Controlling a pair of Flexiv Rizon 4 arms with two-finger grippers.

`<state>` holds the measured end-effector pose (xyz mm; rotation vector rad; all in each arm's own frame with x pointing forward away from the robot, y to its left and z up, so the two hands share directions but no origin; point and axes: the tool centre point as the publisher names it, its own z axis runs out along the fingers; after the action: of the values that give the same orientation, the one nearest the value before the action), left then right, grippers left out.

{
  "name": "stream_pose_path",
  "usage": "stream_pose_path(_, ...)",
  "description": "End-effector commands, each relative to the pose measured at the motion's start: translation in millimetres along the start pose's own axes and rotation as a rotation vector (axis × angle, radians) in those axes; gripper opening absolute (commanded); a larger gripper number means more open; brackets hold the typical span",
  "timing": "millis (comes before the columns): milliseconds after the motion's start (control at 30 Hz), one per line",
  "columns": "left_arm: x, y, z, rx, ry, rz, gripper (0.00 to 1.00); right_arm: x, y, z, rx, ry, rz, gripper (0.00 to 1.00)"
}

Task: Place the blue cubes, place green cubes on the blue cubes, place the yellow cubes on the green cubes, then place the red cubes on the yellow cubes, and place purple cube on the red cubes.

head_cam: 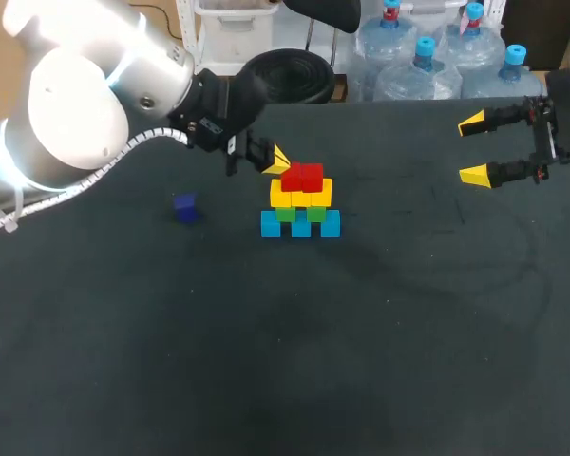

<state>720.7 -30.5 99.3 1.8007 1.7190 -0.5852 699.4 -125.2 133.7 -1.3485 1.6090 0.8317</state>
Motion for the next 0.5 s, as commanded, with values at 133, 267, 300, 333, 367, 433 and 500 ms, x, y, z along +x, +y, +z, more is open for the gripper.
stream_pose_path(133, 1.7, 2.7, -5, -0.004, 0.004, 0.002, 0.00, 0, 0, 1, 0.001, -0.001, -0.001, 1.00)
stream_pose_path(267, 3.3, 3.8, -11, -0.016, 0.009, 0.002, 0.00, 0, 0, 1, 0.001, -0.001, -0.001, 1.00)
stream_pose_path(300, 3.9, 4.1, -13, -0.019, 0.010, 0.002, 0.00, 0, 0, 1, 0.001, -0.001, -0.001, 1.00)
stream_pose_path(333, 4.5, 4.4, -15, -0.023, 0.012, 0.001, 0.00, 0, 0, 1, 0.001, -0.001, -0.001, 1.00)
stream_pose_path(367, 5.0, 4.7, -17, -0.028, 0.014, 0.000, 0.00, 0, 0, 1, 0.001, -0.001, -0.001, 1.00)
stream_pose_path(433, 6.2, 5.0, -21, -0.038, 0.019, -0.002, 0.00, 0, 0, 1, 0.001, -0.001, -0.001, 1.00)
stream_pose_path(500, 7.3, 4.7, -27, -0.048, 0.020, -0.006, 0.00, 0, 0, 1, 0.001, -0.001, -0.001, 1.00)
